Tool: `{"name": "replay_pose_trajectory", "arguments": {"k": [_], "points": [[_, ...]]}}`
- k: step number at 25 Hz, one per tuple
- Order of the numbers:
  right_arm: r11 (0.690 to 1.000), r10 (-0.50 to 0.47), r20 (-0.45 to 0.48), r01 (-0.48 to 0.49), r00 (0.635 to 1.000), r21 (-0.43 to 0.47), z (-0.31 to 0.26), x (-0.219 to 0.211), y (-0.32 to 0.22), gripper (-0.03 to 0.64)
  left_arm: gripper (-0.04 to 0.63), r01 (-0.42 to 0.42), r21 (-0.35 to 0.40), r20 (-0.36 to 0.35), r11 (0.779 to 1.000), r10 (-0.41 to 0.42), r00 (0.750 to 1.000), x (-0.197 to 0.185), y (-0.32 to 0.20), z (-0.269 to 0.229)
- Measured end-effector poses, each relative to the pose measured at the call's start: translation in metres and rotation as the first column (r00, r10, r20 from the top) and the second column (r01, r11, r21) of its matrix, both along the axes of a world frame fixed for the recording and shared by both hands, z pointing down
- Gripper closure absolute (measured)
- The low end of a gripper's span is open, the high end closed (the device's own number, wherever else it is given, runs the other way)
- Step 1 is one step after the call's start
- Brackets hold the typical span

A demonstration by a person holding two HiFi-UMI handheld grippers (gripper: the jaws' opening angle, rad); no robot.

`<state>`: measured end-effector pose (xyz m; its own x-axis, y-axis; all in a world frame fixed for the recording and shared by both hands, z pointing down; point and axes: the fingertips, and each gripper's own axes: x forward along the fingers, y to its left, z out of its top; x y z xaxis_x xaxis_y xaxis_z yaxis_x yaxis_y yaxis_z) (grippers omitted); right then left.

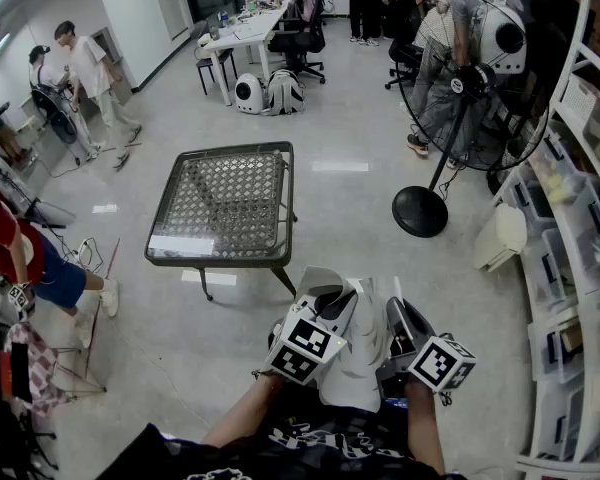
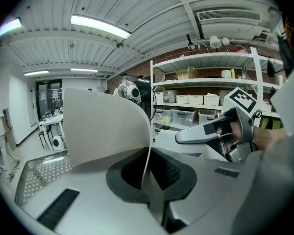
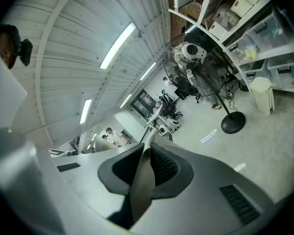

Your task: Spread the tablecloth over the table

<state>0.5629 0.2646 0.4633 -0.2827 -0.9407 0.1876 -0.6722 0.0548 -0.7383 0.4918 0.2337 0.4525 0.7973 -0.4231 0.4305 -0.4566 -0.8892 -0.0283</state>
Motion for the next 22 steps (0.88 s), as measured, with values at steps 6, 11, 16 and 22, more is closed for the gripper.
{"name": "replay_pose_trajectory", "arguments": {"k": [6, 11, 16, 22], "points": [[1.0, 0.005, 0.007, -0.005, 1.0, -0.001, 0.002, 0.004, 0.0, 0.565, 0.575, 0.0, 0.0, -0.007, 1.0, 0.0, 1.0, 0.003, 0.001, -0.001], [0.999, 0.034, 0.058, -0.034, 0.998, 0.007, 0.004, 0.014, 0.0, 0.566, 0.575, 0.008, -0.007, -0.004, 1.0, -0.008, 1.0, 0.005, -0.001, 0.002], [1.0, 0.025, 0.093, -0.026, 0.995, 0.004, 0.011, 0.022, -0.001, 0.565, 0.575, 0.012, 0.005, 0.013, 1.0, -0.012, 1.0, 0.012, -0.004, 0.006], [1.0, 0.024, 0.098, -0.025, 0.995, 0.015, 0.007, 0.037, -0.009, 0.566, 0.575, 0.023, 0.026, 0.024, 0.999, -0.024, 0.999, 0.023, -0.019, 0.003]]}}
